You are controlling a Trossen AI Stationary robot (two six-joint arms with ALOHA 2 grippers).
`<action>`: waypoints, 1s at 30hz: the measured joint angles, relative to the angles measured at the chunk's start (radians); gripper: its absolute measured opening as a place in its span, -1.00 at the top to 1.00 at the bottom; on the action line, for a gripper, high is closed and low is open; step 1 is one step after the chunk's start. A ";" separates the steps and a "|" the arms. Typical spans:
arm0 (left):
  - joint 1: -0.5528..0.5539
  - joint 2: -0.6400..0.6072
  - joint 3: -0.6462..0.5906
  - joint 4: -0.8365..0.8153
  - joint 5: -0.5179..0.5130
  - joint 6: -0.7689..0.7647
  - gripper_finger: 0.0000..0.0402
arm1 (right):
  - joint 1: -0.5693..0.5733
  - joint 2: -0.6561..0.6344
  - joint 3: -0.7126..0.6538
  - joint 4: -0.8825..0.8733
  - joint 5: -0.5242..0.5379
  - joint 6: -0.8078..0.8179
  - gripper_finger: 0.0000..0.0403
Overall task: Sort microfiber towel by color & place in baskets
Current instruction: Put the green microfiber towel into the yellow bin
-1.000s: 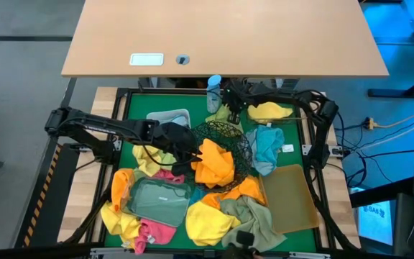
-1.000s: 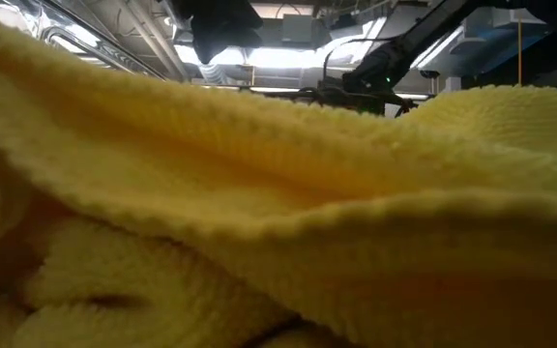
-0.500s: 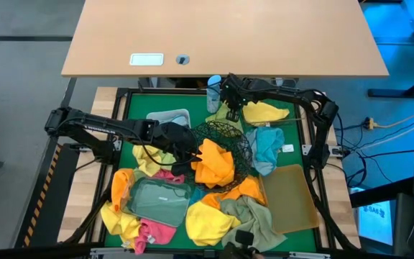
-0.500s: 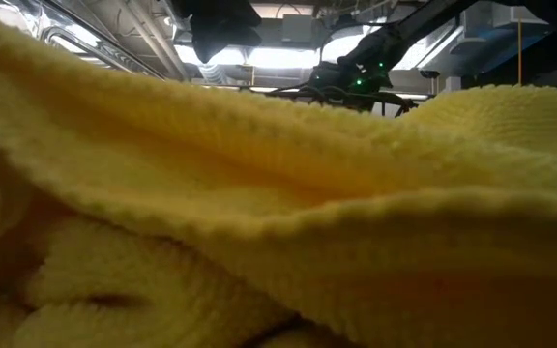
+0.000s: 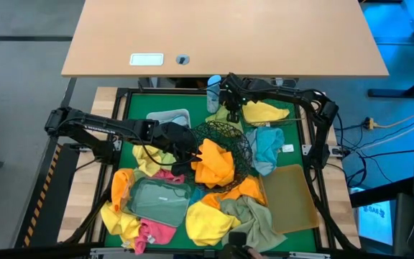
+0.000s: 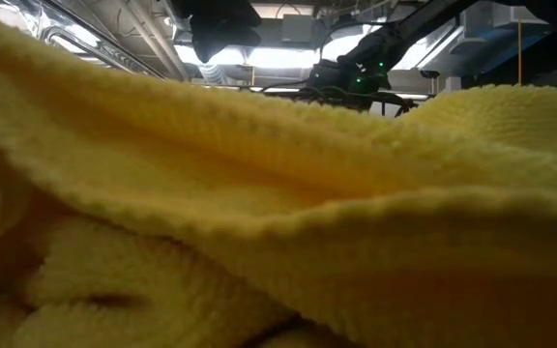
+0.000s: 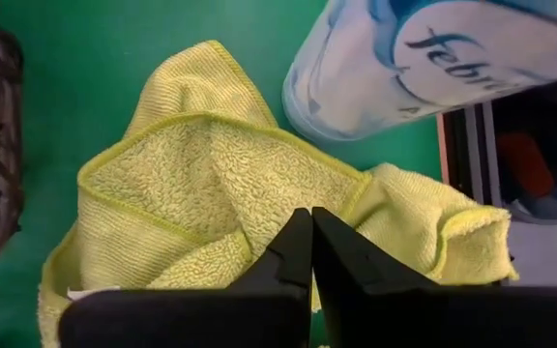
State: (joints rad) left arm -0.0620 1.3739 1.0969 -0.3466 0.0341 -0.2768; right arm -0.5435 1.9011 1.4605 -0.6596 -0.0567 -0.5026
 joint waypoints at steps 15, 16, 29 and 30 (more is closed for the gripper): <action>0.000 0.000 0.000 0.000 0.000 0.000 0.41 | -0.007 0.060 0.001 0.039 0.098 -0.002 0.13; 0.000 0.000 0.000 0.001 0.000 0.000 0.41 | -0.007 0.070 0.001 0.038 0.097 -0.001 0.11; 0.000 0.000 0.000 0.001 0.000 0.000 0.41 | -0.007 0.185 0.003 0.024 0.104 0.000 0.08; 0.000 0.000 0.000 0.001 0.000 0.000 0.41 | -0.006 0.187 0.004 0.023 0.109 0.000 0.08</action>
State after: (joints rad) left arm -0.0620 1.3736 1.0969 -0.3454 0.0345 -0.2768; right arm -0.5499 2.0880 1.4643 -0.6362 0.0526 -0.5030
